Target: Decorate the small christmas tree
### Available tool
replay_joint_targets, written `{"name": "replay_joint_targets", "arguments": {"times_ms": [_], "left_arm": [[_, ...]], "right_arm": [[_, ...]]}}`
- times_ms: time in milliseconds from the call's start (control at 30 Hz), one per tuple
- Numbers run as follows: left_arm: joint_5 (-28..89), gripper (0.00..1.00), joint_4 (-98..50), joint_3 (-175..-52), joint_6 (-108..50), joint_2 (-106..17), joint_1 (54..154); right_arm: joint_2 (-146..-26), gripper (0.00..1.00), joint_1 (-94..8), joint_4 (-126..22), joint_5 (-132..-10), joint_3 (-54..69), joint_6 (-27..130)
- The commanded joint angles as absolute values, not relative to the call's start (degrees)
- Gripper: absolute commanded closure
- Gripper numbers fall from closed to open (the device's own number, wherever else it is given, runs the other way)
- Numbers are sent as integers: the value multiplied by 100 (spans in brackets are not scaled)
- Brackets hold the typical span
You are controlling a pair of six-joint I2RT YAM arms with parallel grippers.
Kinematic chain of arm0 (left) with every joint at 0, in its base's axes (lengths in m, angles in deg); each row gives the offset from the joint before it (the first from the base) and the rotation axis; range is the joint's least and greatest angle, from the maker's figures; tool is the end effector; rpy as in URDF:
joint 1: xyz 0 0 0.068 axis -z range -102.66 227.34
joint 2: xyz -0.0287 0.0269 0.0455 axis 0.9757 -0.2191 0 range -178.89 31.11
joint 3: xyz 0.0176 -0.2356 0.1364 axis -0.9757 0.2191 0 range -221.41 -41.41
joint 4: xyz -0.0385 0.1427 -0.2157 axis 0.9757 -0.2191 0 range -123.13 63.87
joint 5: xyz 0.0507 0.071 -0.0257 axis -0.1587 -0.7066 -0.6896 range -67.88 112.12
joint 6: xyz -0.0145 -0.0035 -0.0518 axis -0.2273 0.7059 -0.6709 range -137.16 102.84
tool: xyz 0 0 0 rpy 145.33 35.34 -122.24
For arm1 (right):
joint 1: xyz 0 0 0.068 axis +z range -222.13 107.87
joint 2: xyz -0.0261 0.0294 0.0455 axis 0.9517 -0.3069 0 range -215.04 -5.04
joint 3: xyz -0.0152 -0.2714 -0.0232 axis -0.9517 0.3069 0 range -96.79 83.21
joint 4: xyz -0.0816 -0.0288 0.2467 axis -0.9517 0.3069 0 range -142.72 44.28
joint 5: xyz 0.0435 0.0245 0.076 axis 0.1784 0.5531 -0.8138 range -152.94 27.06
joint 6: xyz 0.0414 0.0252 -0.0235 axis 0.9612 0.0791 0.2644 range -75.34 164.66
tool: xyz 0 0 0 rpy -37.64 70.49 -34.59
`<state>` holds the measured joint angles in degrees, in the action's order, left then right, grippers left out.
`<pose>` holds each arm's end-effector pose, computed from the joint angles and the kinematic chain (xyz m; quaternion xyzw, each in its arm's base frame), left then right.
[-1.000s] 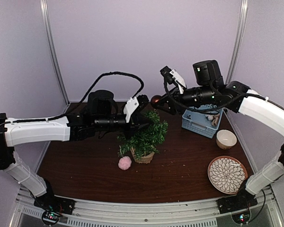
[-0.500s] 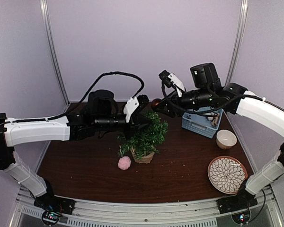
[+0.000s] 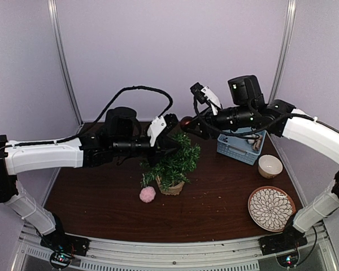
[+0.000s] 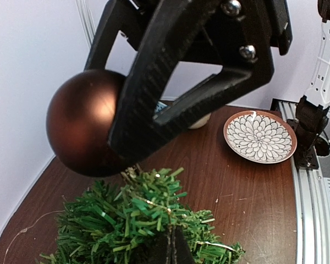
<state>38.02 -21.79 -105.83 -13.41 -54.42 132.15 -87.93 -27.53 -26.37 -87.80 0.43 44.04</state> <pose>0.1956 -0.2943 0.3131 0.4608 0.6531 -0.3547 0.4851 0.2228 0.2406 0.3877 -0.4238 0.7229 0.3622 0.4083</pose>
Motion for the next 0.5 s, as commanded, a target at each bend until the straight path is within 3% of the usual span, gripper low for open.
{"name": "replay_joint_targets", "arguments": {"times_ms": [0, 467], "left_arm": [[3984, 100, -2011, -10823, -1280, -5310, 13238], [4003, 100, -2168, -10987, -1238, -5321, 13274]], "right_arm": [[-8441, 68, -2765, -2913, -8920, 82, 4466], [-8327, 68, -2768, -2906, -8818, 246, 4582]]}}
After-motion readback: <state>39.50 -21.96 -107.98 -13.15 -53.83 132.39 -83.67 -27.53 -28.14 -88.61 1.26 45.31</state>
